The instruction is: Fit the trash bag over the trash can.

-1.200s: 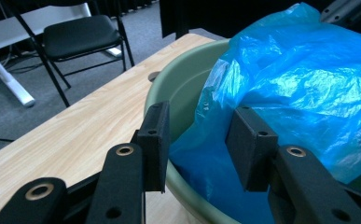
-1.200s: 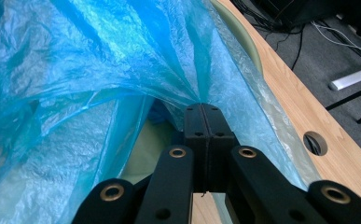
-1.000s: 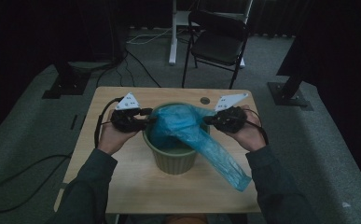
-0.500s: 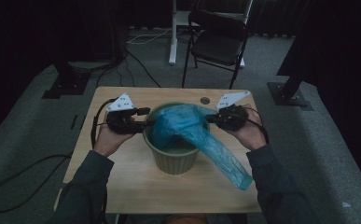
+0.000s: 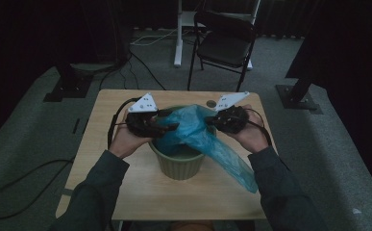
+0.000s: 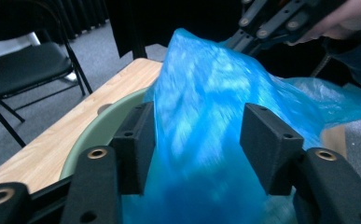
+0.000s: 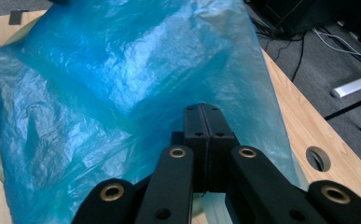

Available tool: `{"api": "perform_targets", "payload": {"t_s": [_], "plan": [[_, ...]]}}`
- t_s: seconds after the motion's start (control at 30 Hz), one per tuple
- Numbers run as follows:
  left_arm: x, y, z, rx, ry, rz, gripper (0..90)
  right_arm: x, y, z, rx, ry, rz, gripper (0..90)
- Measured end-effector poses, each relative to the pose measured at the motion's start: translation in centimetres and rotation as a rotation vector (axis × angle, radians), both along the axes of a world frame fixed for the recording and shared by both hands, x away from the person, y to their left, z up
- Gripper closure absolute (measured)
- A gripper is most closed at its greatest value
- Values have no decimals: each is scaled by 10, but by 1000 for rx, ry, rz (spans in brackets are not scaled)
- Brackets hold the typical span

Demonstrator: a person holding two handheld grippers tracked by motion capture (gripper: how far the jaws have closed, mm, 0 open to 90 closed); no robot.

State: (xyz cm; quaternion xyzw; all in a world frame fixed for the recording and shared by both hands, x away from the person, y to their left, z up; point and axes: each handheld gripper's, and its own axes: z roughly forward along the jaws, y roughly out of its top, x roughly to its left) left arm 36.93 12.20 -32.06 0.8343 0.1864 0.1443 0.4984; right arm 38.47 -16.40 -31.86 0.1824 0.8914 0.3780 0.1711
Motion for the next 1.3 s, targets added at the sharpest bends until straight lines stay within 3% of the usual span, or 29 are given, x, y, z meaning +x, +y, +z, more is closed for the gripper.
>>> {"api": "perform_targets", "payload": {"t_s": [0.17, 0.2, 0.23, 0.33, 0.47, 0.73, 0.9, 1.1, 1.3], "plan": [[8, -8, -6, 19, 29, 10, 434, 0, 5, 2, 8, -4, 14, 900], [9, -13, -11, 40, 32, 23, 434, 0, 5, 2, 8, -4, 14, 900], [8, -16, -13, 60, 28, 36, 530, 0, 8, 4, 21, -1, 28, 900], [6, -22, -18, 107, 1, 70, 704, 0, 11, 6, 27, -2, 36, 900], [4, -20, -21, 110, -8, 74, 888, -2, 13, 8, 28, -7, 40, 900], [1, -4, -23, 90, -17, 113, 895, -7, 3, 11, 63, 4, 37, 792], [0, 1, -23, 80, -22, 129, 895, -14, -3, 2, 71, 67, 73, 729], [-1, 3, -23, 61, -32, 139, 895, -11, -2, -9, 72, 162, 95, 618], [-3, 6, -23, 61, -42, 151, 895, -13, 4, -16, 70, 215, 134, 567]]}}
